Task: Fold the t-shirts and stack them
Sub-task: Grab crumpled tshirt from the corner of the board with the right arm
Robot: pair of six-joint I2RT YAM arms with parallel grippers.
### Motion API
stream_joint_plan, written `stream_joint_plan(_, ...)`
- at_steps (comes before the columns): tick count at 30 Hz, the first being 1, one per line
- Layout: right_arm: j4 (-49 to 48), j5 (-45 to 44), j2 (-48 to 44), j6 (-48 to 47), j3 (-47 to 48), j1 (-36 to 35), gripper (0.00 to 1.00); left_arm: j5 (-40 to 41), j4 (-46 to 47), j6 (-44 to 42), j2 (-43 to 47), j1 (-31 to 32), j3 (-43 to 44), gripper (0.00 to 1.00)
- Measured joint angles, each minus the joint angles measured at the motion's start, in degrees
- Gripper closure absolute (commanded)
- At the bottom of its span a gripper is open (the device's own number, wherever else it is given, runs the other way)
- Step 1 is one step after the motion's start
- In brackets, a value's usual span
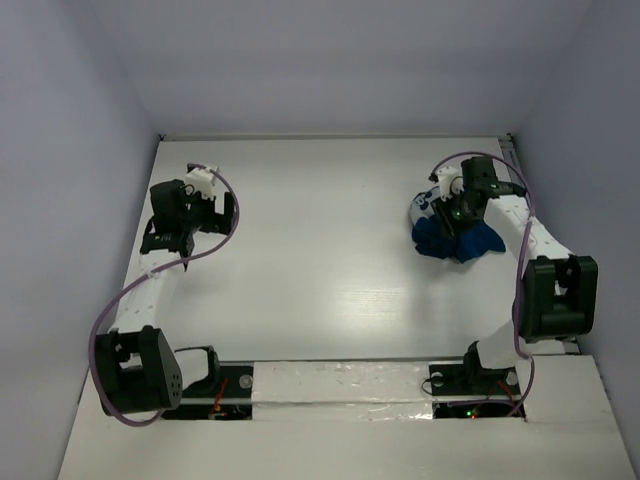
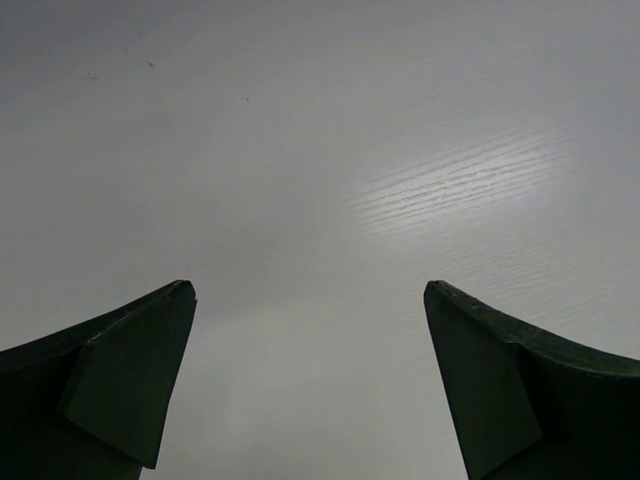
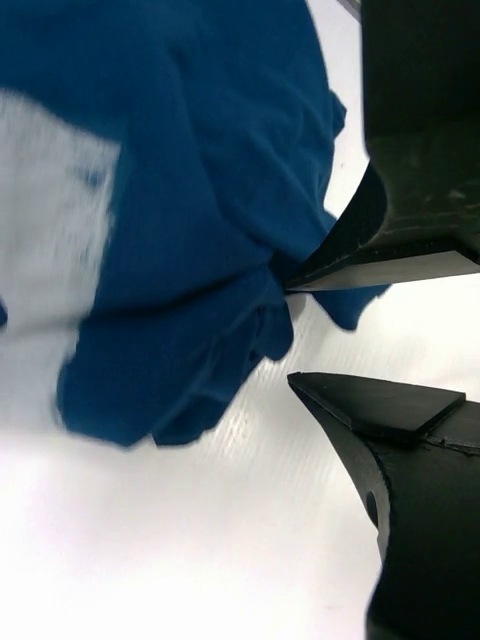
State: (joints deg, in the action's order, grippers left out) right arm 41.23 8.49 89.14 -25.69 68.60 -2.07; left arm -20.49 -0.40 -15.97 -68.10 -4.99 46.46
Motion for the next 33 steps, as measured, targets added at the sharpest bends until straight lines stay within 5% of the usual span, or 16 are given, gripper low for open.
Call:
stream_joint_plan(22,-0.02,-5.88,5.20,-1.29,1.36,-4.46,0.44,0.24,1.92,-0.09,3.08,0.00,-3.85,0.01)
stream_joint_plan(30,-1.73,-6.60,9.79,-1.07,4.11,-4.76,0.55,0.39,2.36,-0.07,3.45,0.00,-4.15,0.01)
stream_joint_plan(32,-1.84,-6.60,10.10,-1.07,4.13,-4.76,0.66,0.44,2.49,-0.07,3.45,0.00,-4.55,0.01)
stream_joint_plan(33,-1.84,-6.58,10.14,-1.11,4.15,-4.76,0.85,0.46,2.51,-0.09,3.45,0.00,-4.72,0.01)
